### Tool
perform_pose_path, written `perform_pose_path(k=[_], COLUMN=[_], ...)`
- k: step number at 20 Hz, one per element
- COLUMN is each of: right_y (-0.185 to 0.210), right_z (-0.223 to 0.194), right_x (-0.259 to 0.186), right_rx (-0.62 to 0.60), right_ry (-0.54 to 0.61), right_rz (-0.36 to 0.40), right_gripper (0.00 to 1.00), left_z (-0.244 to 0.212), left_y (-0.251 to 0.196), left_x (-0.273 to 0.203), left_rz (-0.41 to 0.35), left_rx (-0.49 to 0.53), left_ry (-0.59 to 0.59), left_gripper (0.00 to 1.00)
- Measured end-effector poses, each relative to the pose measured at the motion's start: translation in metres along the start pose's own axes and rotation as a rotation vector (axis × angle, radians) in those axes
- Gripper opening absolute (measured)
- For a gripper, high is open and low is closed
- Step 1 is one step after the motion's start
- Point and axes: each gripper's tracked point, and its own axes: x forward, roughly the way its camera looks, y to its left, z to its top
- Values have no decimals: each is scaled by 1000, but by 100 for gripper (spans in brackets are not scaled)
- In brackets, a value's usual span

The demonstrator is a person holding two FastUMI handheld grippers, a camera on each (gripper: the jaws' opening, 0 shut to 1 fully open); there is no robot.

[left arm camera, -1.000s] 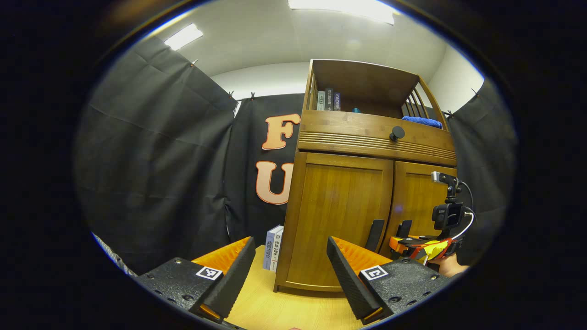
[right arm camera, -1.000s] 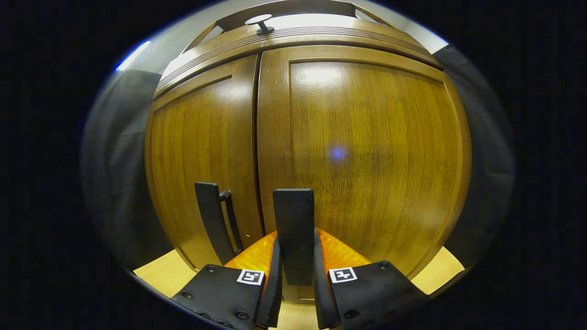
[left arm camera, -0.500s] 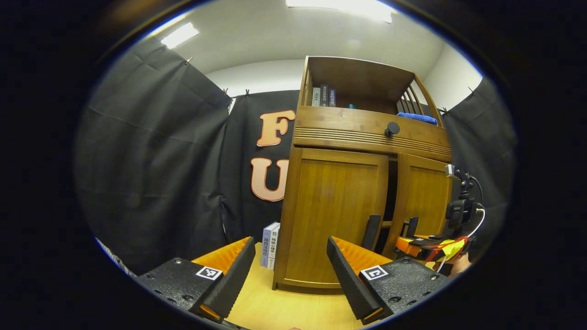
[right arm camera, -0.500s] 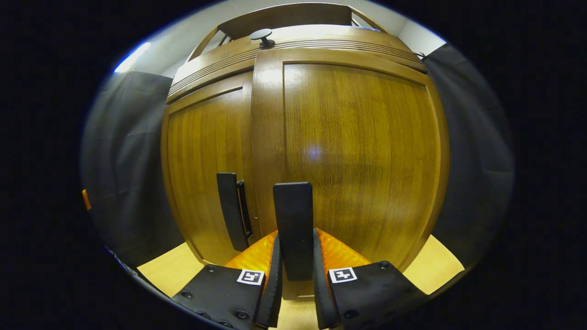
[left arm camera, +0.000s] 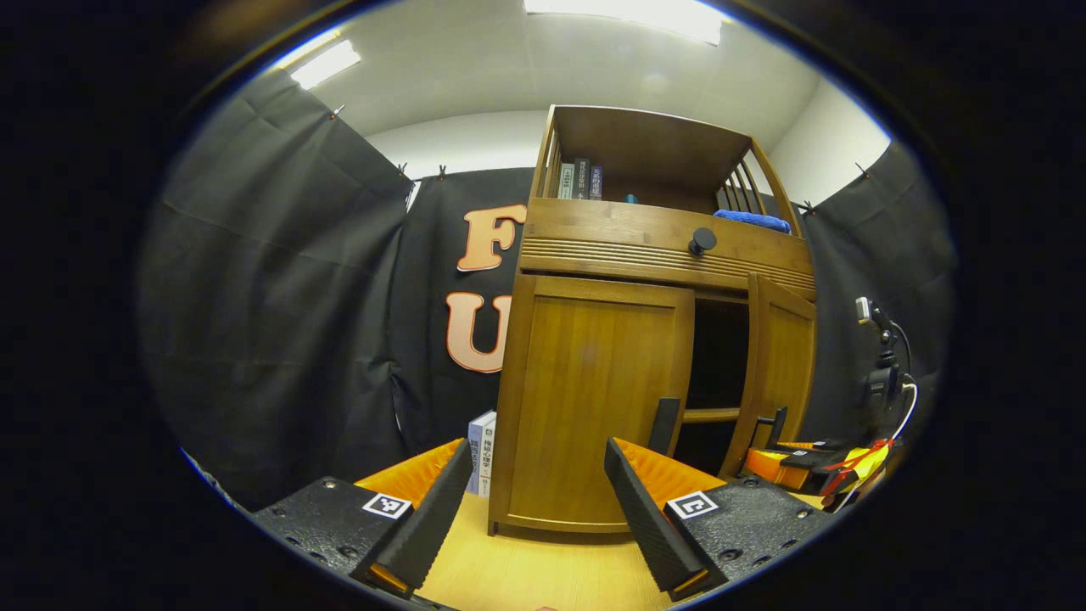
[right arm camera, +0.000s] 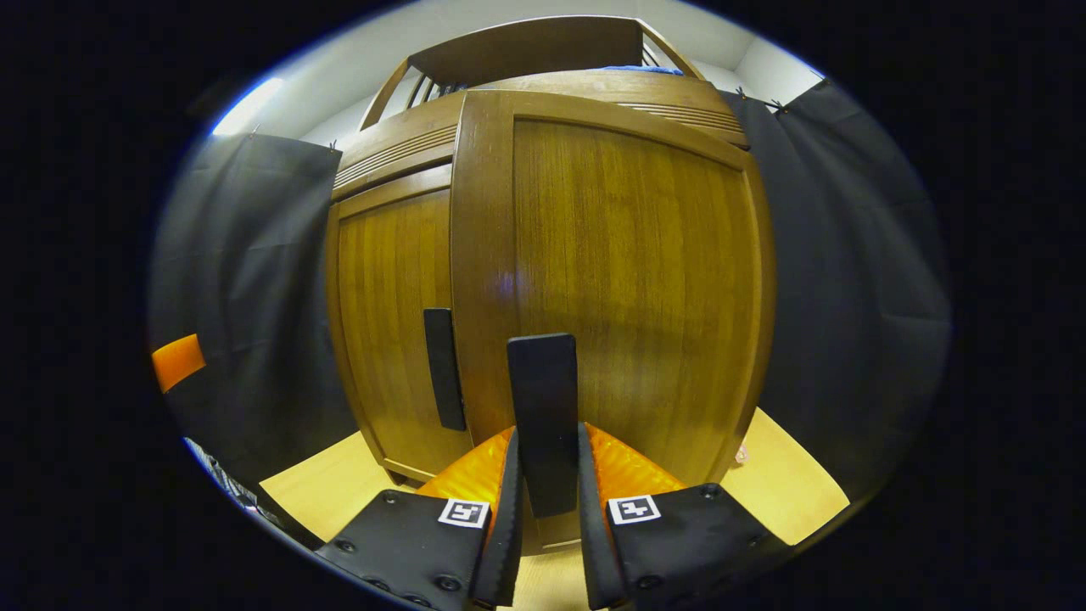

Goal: Open the right door of the double-door shoe cabinet with the right hand, and open the left door with the left hand.

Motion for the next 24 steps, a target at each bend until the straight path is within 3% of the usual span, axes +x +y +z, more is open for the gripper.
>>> perform_pose_path(k=[5, 6, 12, 13, 19, 20, 21, 22, 24], right_y=[-18, -23, -59, -65, -104, -110, -117, -122, -132], right_z=[-2, -2, -5, -1, -1, -2, -3, -3, -1], right_x=[-35, -42, -85, -94, -122, -124, -127, -128, -129], right_rx=[-10, -7, -22, -17, 3, -2, -7, -10, -19], right_ry=[-5, -8, -17, -12, -8, -6, -4, -2, -8], right_rz=[-17, -19, -80, -93, -180, -193, -207, -218, -245], right_gripper=[43, 31, 34, 39, 39, 30, 39, 34, 39], left_z=[4, 4, -1, -1, -4, -4, -5, -4, -2], left_y=[-19, -24, -56, -62, -89, -92, -95, -98, -99], left_x=[2, 2, 7, 8, 14, 16, 15, 16, 15], left_rz=[-45, -56, -126, -138, -187, -190, -195, -199, -199], left_rx=[20, 19, -4, -5, -13, -13, -15, -12, -5], left_ry=[-20, -22, -16, -17, -16, -16, -16, -15, -21], left_gripper=[95, 95, 92, 92, 92, 92, 92, 92, 92])
